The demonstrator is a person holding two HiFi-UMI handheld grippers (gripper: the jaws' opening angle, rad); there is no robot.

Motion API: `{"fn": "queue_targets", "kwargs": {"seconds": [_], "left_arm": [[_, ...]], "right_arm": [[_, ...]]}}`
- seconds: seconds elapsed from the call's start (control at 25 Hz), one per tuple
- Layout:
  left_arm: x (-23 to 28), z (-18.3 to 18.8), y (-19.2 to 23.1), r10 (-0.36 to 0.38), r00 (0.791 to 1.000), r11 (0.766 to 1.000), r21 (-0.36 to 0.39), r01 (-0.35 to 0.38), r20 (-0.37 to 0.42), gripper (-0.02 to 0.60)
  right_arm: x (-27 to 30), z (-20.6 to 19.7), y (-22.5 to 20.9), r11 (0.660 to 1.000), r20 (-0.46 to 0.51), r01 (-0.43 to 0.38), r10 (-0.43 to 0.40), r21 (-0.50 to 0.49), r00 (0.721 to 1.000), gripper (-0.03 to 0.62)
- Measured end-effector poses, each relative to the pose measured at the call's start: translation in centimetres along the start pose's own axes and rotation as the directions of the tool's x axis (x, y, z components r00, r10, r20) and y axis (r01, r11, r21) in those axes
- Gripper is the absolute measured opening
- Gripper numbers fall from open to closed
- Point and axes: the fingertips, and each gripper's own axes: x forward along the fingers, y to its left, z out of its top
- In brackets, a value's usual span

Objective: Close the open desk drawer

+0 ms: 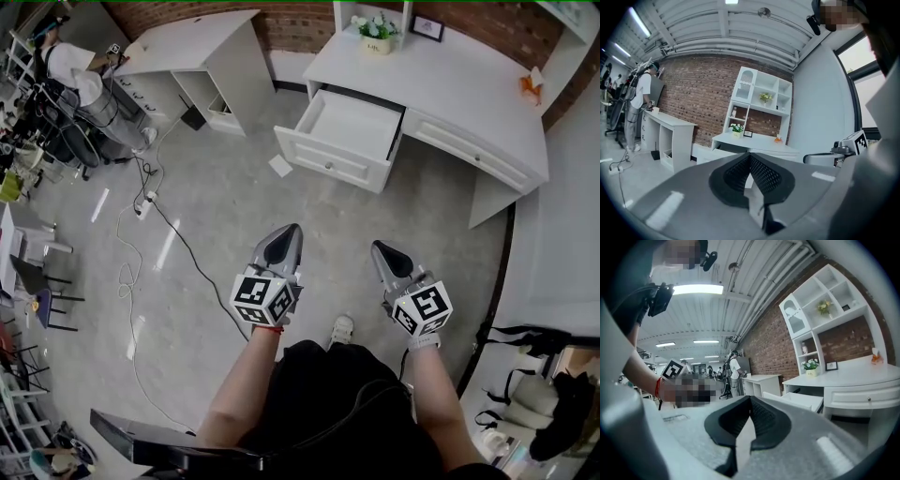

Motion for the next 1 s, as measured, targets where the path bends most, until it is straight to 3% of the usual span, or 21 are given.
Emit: {"fn": "queue_targets", "kwargs": {"seconds": [0.52,1.0], "left_arm": [[3.4,-0.2,3.5,0.040,0.999,0.999,-0.014,-0.040,-0.026,0.002],[11.5,1.8,9.0,-0.053,0.997,0.999,-0.015,0.052,-0.050,0.002]], "right_arm": [[4.4,-0.5,-2.9,0.998,-0.019,-0.018,0.019,0.058,1.000,0.002],[12.0,0.7,-7.1,0.992,-0.020,0.068,-0.067,0.103,0.998,0.002]]}}
